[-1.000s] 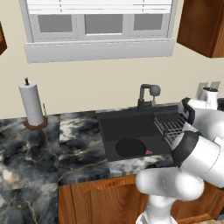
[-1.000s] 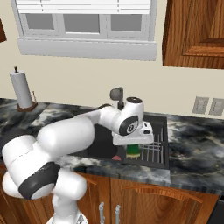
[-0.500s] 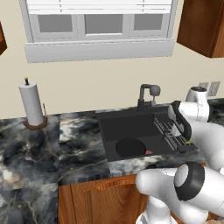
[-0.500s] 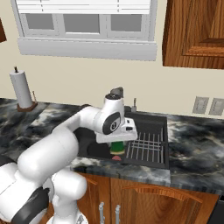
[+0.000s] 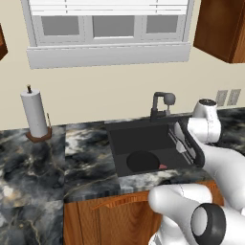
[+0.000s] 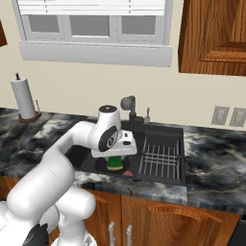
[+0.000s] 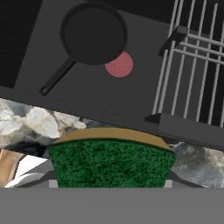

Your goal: Pick the pan and sponge and place them into the sink. Then turn on the water.

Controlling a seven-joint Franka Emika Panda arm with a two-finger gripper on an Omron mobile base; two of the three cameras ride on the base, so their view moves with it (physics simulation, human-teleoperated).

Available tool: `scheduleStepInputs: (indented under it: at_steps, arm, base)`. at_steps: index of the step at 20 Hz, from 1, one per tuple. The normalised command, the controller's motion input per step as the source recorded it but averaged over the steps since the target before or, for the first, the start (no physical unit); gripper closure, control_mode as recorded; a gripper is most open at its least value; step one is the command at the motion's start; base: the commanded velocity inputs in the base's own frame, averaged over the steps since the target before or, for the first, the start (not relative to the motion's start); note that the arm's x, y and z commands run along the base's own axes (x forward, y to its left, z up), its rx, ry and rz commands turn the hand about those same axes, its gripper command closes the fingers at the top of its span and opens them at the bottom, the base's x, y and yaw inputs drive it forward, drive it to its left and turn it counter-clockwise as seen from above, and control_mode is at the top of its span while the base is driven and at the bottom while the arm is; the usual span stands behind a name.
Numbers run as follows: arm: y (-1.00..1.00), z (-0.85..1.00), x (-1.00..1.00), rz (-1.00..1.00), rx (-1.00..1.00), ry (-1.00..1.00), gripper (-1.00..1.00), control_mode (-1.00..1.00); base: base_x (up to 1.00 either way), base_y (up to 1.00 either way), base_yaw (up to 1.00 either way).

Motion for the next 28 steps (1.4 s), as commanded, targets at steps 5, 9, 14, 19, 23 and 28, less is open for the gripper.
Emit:
scheduleStepInputs:
  at_steps: [5,9,14,19,23,28]
  arm:
    - [0.4,-0.08,0.01,-0.02,0.02,0.0,1.0,-1.0]
    - [0.35,-0.01,0.11,0.0,0.0,0.0,1.0,-1.0]
    - [0.27,0.0,0.13,0.0,0.0,0.02,1.0,-1.0]
    - [0.2,-0.06,0.15,0.0,0.02,0.0,1.0,-1.0]
    - [0.23,-0.06,0.18,0.0,0.02,0.0,1.0,-1.0]
    - [0.2,-0.11,0.23,0.0,0.03,0.0,1.0,-1.0]
  base:
    - [0.0,0.0,0.0]
    - [0.0,0.0,0.0]
    - [0.0,0.0,0.0]
    - [0.0,0.0,0.0]
    - [0.0,0.0,0.0]
    - [0.0,0.0,0.0]
